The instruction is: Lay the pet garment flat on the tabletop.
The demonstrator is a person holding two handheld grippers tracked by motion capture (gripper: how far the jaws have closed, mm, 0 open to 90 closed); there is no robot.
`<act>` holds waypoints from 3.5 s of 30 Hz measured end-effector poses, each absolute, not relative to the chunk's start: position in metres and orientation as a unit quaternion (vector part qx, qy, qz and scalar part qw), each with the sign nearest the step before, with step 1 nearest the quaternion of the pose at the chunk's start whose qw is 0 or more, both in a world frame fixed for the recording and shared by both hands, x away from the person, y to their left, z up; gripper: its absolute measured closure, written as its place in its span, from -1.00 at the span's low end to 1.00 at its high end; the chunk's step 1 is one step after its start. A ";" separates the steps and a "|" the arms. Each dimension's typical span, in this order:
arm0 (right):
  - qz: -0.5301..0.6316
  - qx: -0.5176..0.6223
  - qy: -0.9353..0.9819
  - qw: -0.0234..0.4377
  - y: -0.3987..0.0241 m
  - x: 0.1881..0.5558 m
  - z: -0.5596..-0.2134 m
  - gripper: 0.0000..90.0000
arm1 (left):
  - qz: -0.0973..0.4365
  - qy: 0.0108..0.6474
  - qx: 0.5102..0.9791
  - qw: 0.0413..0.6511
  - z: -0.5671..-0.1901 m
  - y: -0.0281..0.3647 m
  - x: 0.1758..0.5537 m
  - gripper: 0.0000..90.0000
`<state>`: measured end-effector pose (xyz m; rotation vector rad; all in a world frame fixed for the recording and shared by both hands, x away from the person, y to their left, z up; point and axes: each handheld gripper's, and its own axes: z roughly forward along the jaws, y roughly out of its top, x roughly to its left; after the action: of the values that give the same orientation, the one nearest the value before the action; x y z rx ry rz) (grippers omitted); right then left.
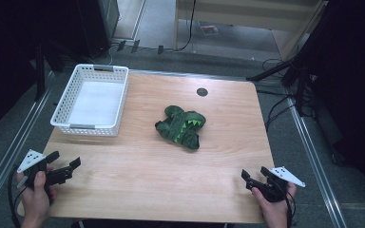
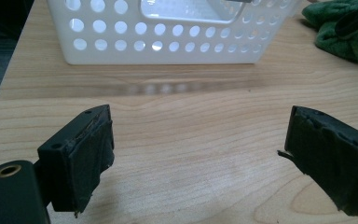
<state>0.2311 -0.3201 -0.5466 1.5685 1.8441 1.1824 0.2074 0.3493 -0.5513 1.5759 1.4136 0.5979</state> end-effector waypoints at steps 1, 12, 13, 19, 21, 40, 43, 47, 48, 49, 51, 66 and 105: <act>0.428 0.567 0.667 0.222 -0.320 0.231 -0.546 -0.66 | 0.244 0.572 0.640 0.452 -0.552 0.349 0.208 -0.82; 0.438 0.550 0.670 0.236 -0.304 0.240 -0.529 -0.66 | 0.246 0.575 0.640 0.447 -0.552 0.348 0.209 -0.82; 0.438 0.550 0.670 0.236 -0.304 0.240 -0.529 -0.66 | 0.246 0.575 0.640 0.447 -0.552 0.348 0.209 -0.82; 0.439 0.535 0.682 0.236 -0.278 0.254 -0.513 -0.65 | 0.247 0.575 0.639 0.447 -0.552 0.347 0.209 -0.82; 0.444 0.524 0.689 0.233 -0.262 0.263 -0.506 -0.65 | 0.248 0.575 0.639 0.446 -0.552 0.347 0.209 -0.82; 0.481 0.497 0.694 0.200 -0.170 0.341 -0.480 -0.13 | 0.251 0.570 0.644 0.444 -0.551 0.345 0.207 -0.81; 0.484 0.504 0.689 0.194 -0.162 0.353 -0.477 -0.06 | 0.250 0.570 0.644 0.445 -0.551 0.346 0.207 -0.81; 0.479 0.518 0.686 0.179 -0.157 0.365 -0.478 -0.04 | 0.249 0.571 0.643 0.447 -0.552 0.346 0.208 -0.81; 0.479 0.520 0.686 0.173 -0.156 0.367 -0.479 -0.01 | 0.248 0.571 0.643 0.447 -0.552 0.346 0.208 -0.81; 0.479 0.521 0.686 0.168 -0.156 0.369 -0.480 0.03 | 0.247 0.571 0.643 0.447 -0.552 0.346 0.208 -0.81; 0.480 0.522 0.687 0.162 -0.155 0.371 -0.482 0.09 | 0.247 0.571 0.642 0.448 -0.552 0.346 0.208 -0.81; 0.520 0.488 0.684 0.152 -0.158 0.367 -0.480 0.72 | 0.262 0.566 0.647 0.439 -0.547 0.341 0.207 -0.81; 0.516 0.340 0.784 0.062 -0.130 0.269 -0.511 0.75 | 0.162 0.490 0.707 0.484 -0.507 0.170 0.298 -0.74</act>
<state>0.2687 -0.1296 -0.5106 1.0278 2.3704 1.5590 0.2982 0.1701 -0.5068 1.7220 1.1929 0.3945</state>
